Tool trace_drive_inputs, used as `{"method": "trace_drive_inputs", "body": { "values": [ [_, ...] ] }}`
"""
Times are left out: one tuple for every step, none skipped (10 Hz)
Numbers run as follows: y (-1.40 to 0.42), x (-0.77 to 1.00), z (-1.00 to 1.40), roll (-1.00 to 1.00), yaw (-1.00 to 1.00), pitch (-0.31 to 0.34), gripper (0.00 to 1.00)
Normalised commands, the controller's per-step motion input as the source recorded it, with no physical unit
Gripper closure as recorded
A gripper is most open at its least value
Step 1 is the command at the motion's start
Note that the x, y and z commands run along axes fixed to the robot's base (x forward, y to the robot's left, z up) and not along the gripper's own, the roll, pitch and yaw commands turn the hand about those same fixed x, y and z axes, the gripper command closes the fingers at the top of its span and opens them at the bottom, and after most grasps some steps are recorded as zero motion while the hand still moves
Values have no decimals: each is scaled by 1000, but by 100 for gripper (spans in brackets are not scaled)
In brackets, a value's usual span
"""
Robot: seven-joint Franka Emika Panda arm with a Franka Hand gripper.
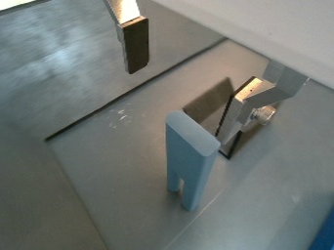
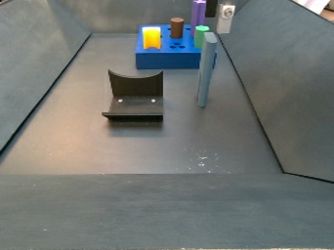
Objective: Pick up the square-circle object. Move up. Rotate the square-circle object. Place the square-circle object on the fixture. Regrasp the square-circle object. Move to above the board. Insert the square-circle object.
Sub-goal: Rotate the square-circle object.
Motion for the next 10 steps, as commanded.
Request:
{"method": "trace_drive_inputs", "body": {
  "values": [
    [-4,21,-9,-21,1000,9,0],
    [-4,21,-8,-22,1000,10,0],
    [-4,21,-8,-23,1000,10,0],
    [-4,21,-8,-24,1000,11,0],
    [-4,21,-8,-26,1000,11,0],
    [-4,21,-8,-27,1000,12,0],
    [-4,21,-8,-29,1000,13,0],
    [-4,22,-7,-30,1000,13,0],
    [-4,22,-7,-33,1000,15,0],
    [-4,22,-7,-35,1000,15,0]
  ]
}}
